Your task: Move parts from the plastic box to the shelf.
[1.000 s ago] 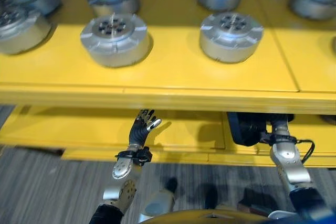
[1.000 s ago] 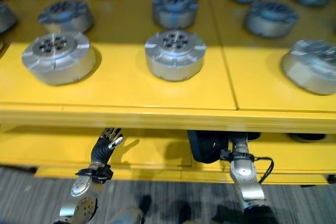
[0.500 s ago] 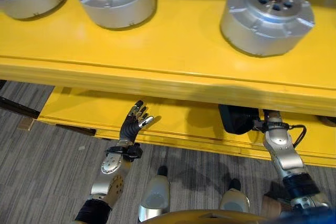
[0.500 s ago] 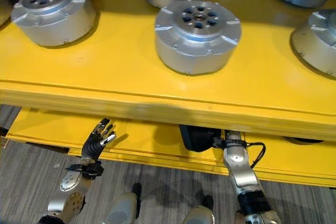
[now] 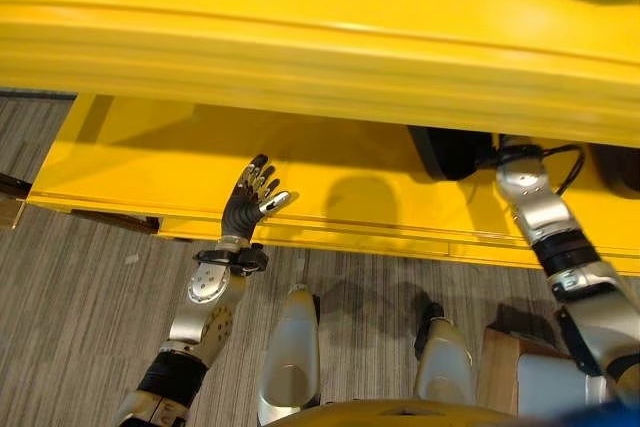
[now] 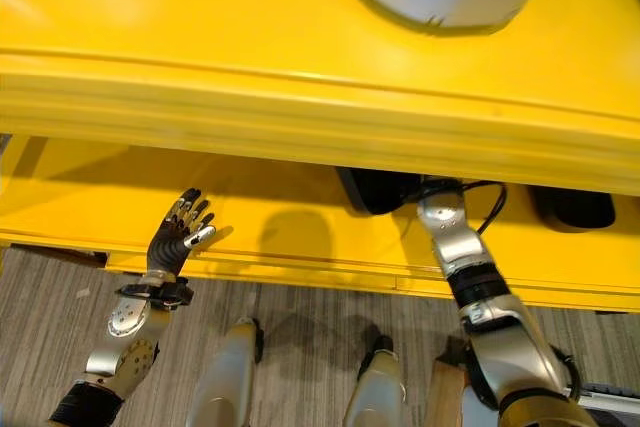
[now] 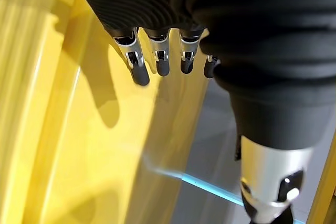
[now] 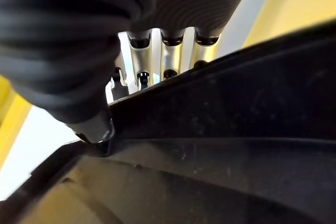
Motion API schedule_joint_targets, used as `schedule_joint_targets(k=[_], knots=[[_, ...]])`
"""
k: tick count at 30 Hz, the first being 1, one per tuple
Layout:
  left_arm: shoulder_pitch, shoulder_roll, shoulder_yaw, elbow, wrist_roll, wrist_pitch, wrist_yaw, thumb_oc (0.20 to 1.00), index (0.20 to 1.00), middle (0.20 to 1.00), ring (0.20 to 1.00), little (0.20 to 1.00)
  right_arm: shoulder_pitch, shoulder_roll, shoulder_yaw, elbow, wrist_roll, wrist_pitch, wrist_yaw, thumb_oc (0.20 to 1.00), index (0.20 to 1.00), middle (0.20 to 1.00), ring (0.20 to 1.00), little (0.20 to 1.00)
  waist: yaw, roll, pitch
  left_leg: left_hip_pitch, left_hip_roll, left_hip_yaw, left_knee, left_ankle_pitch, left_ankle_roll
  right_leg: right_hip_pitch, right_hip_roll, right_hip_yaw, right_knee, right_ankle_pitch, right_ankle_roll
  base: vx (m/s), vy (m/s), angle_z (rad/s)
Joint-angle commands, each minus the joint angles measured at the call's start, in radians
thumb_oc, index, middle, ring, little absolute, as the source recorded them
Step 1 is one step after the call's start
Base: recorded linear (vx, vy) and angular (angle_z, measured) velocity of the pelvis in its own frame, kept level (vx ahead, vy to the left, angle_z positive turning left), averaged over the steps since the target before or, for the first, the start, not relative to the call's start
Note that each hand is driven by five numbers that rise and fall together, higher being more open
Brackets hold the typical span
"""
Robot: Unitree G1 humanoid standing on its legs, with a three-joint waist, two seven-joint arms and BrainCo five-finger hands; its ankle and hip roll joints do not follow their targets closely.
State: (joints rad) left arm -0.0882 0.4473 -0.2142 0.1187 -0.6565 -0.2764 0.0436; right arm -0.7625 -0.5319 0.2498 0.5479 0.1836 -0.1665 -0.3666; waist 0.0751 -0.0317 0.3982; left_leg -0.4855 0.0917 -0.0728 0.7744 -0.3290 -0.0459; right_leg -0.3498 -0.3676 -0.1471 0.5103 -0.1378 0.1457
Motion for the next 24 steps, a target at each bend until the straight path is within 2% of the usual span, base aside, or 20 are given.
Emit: schedule_joint_targets(k=[1, 4, 12, 15, 17, 24], knots=[[0.024, 0.0, -0.054, -0.052, -0.008, -0.006, 0.002, 1.0, 1.0, 1.0, 1.0, 1.0, -0.09, -0.023, 0.009, 0.0, 0.041, -0.049, -0.032, 0.2, 0.2, 0.2, 0.2, 0.2, 0.021, 0.002, -0.038, 0.028, 0.017, -0.049, -0.01, 0.018, -0.024, -0.007, 0.024, 0.041, 0.174, -0.079, -0.047, -0.07, 0.018, -0.02], [0.016, 0.004, -0.069, -0.058, -0.014, -0.008, 0.011, 1.0, 1.0, 1.0, 1.0, 1.0, -0.169, -0.037, 0.031, 0.066, 0.052, -0.046, -0.048, 0.2, 0.2, 0.2, 0.2, 0.2, 0.027, 0.012, -0.023, -0.01, 0.015, -0.049, 0.033, -0.002, -0.02, -0.053, 0.026, 0.053, 0.221, -0.099, -0.054, -0.06, 0.013, -0.08], [0.0, 0.031, -0.135, -0.086, -0.044, -0.003, 0.015, 1.0, 1.0, 1.0, 1.0, 1.0, -0.42, -0.041, 0.119, 0.321, 0.12, -0.033, -0.073, 0.2, 0.2, 0.2, 0.2, 0.2, 0.04, 0.032, 0.0, -0.105, -0.002, -0.053, 0.082, -0.004, -0.011, -0.149, 0.033, 0.065, 0.271, -0.102, -0.061, -0.05, 0.006, 0.0], [-0.003, 0.033, -0.146, -0.093, -0.05, 0.0, 0.019, 1.0, 1.0, 1.0, 1.0, 1.0, -0.461, -0.034, 0.142, 0.366, 0.133, -0.031, -0.071, 0.2, 0.2, 0.2, 0.2, 0.2, 0.043, 0.036, 0.004, -0.125, -0.008, -0.052, 0.097, -0.006, -0.008, -0.169, 0.031, 0.067, 0.285, -0.106, -0.064, -0.02, 0.015, 0.02], [-0.018, 0.037, -0.166, -0.093, -0.052, 0.003, 0.026, 1.0, 1.0, 1.0, 1.0, 1.0, -0.529, -0.009, 0.184, 0.467, 0.144, -0.02, -0.062, 0.2, 0.2, 0.2, 0.2, 0.2, 0.05, 0.041, 0.014, -0.159, -0.017, -0.055, 0.115, -0.008, -0.003, -0.198, 0.029, 0.067, 0.305, -0.11, -0.067, -0.03, -0.005, 0.09], [-0.046, 0.039, -0.193, -0.104, -0.049, 0.005, 0.042, 1.0, 1.0, 1.0, 1.0, 1.0, -0.61, 0.005, 0.213, 0.69, 0.164, 0.015, -0.049, 0.2, 0.2, 0.2, 0.2, 0.2, 0.068, 0.049, 0.023, -0.198, -0.029, -0.063, 0.125, -0.005, 0.003, -0.231, 0.028, 0.061, 0.323, -0.116, -0.071, 0.0, -0.009, 0.06]])
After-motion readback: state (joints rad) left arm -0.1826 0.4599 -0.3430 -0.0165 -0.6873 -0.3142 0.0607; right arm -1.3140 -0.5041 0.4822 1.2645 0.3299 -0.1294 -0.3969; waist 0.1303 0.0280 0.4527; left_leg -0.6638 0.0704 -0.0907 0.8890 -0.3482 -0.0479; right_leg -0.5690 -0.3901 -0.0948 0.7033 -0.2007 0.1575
